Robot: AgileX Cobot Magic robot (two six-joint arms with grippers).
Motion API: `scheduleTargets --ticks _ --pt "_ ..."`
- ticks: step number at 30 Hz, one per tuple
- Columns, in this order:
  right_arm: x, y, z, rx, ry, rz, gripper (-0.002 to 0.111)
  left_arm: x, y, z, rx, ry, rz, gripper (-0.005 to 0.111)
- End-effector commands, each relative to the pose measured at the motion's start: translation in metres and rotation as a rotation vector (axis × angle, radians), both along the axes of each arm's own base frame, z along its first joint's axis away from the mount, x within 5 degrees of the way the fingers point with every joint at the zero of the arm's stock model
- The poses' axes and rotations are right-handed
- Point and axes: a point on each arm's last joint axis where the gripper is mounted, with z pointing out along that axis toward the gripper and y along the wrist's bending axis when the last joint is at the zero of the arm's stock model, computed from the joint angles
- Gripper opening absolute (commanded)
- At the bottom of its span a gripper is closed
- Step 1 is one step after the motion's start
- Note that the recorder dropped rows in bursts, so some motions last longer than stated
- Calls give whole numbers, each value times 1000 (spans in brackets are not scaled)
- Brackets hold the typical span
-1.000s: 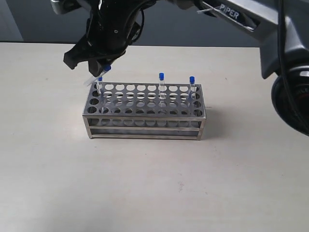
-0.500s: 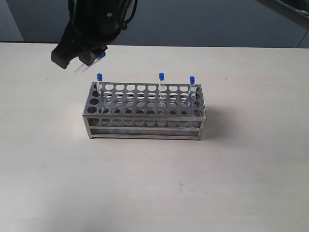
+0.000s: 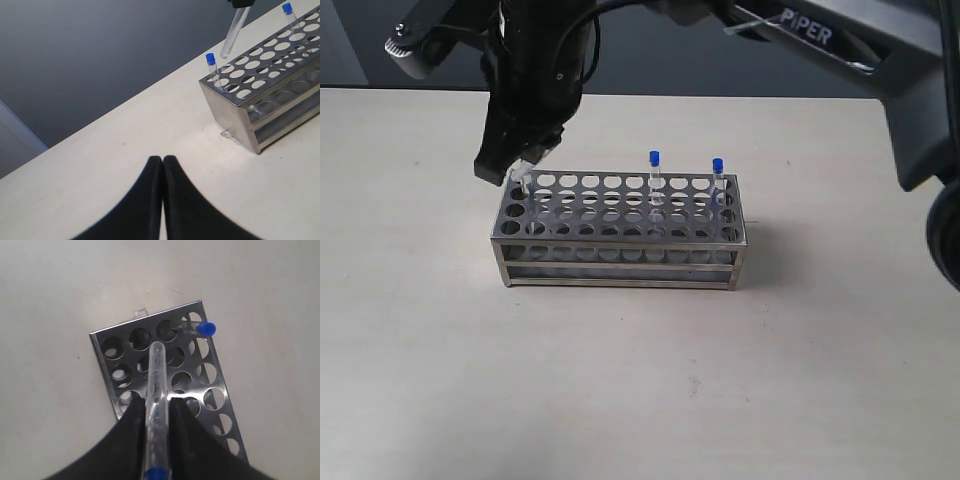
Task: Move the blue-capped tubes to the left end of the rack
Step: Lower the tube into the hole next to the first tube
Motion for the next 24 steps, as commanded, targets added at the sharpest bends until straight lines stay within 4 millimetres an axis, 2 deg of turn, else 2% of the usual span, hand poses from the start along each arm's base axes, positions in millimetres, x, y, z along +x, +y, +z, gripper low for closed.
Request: scheduleTargets --ticks 1,9,17,24 --pt "5 2 -13 -37 -11 12 0 0 -1 2 -8 -5 -6 1" --pt "16 -1 -23 -60 -6 -10 0 0 0 2 -5 -6 -6 1" --pt "19 5 -38 -53 3 -7 0 0 0 2 -5 -6 -6 1" --pt "22 11 -41 -20 -13 -5 0 0 0 2 -5 -6 -6 1"
